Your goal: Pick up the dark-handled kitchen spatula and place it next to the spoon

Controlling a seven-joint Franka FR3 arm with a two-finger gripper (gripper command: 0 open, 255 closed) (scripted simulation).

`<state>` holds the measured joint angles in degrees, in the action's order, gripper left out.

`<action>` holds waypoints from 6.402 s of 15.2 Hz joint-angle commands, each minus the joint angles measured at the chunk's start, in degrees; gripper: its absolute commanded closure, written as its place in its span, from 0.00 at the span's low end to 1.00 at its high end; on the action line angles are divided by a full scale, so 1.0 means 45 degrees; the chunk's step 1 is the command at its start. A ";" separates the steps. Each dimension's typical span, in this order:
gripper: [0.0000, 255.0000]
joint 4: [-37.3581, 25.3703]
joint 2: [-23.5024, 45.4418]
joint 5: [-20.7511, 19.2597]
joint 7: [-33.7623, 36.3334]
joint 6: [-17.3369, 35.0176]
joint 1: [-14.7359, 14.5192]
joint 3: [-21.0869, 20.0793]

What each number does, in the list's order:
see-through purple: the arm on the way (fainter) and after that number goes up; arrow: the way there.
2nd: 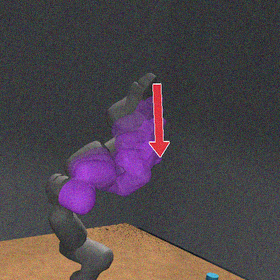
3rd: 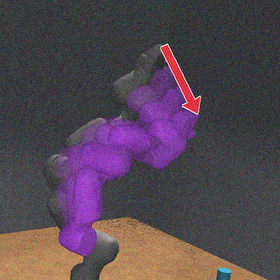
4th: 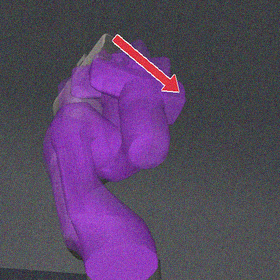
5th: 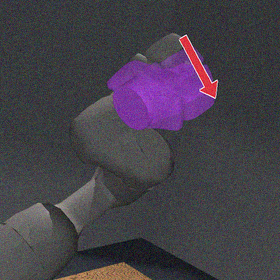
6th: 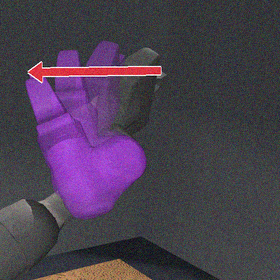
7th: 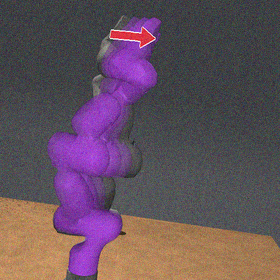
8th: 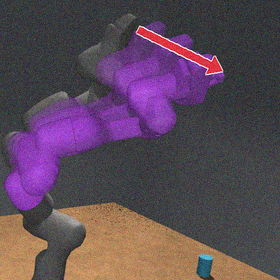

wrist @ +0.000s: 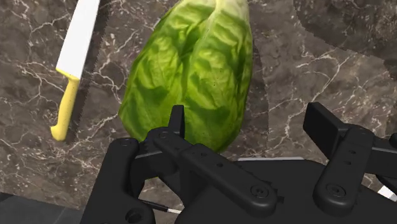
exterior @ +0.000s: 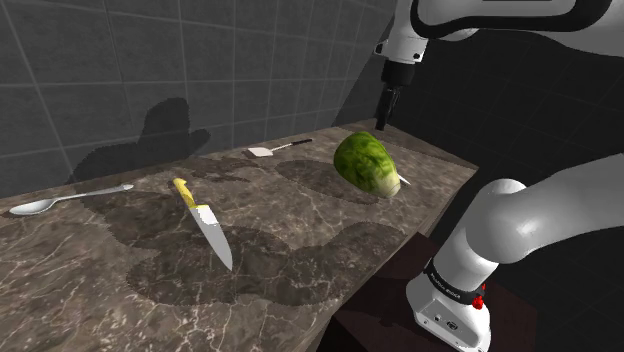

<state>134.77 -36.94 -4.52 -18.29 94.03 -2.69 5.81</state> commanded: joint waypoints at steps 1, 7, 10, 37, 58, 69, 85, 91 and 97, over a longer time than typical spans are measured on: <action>0.00 -0.0245 0.0916 -0.0280 -0.1243 0.0736 -0.0197 0.0462; 0.00 -0.1415 0.3656 -0.0557 -0.4619 0.2472 -0.0814 0.1486; 0.00 -0.2215 0.5102 -0.0444 -0.6287 0.3196 -0.1092 0.1831; 0.00 -0.8805 1.4216 0.1181 -1.5295 0.6134 -0.1383 0.0908; 1.00 -0.9008 1.3999 0.1148 -1.5296 0.5716 -0.1395 0.0927; 1.00 -1.0013 1.3385 0.1057 -1.5313 0.4105 -0.1419 0.0980; 1.00 -0.8048 1.1697 0.0485 -1.1704 0.4216 -0.3883 -0.0075; 1.00 -0.7959 1.1606 0.0351 -1.0020 0.4123 -0.4943 -0.0670; 1.00 -0.8435 1.1919 0.0246 -0.8371 0.3867 -0.5993 -0.1257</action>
<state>96.62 16.89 -3.34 -57.10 111.49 -28.97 0.53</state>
